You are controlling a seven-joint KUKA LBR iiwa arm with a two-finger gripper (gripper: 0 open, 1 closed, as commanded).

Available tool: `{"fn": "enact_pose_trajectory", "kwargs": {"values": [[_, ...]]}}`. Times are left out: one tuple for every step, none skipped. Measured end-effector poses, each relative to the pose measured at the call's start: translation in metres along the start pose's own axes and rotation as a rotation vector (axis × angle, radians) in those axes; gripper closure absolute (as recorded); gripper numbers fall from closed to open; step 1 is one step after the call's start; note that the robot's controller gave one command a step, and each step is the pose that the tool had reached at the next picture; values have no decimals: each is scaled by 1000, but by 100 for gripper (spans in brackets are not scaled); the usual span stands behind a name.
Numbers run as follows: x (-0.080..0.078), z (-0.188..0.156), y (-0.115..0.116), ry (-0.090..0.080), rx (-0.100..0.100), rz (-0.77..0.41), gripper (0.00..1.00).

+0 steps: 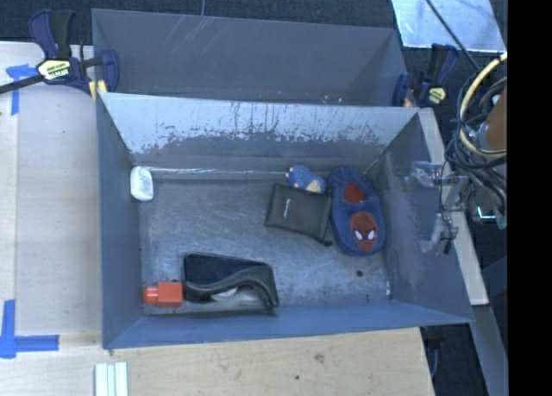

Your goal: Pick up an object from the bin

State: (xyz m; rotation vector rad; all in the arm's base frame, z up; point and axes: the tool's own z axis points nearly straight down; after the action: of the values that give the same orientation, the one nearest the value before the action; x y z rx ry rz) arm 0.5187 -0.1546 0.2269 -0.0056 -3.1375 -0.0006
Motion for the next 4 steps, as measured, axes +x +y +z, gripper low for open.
{"fn": "enact_pose_trajectory", "kwargs": {"values": [[-43, 158, 73, -10, 0, 35, 0], [-51, 126, 146, -11, -3, 309, 0], [-43, 119, 139, -11, -2, 704, 0], [-39, 157, 153, -6, -3, 877, 0]]}}
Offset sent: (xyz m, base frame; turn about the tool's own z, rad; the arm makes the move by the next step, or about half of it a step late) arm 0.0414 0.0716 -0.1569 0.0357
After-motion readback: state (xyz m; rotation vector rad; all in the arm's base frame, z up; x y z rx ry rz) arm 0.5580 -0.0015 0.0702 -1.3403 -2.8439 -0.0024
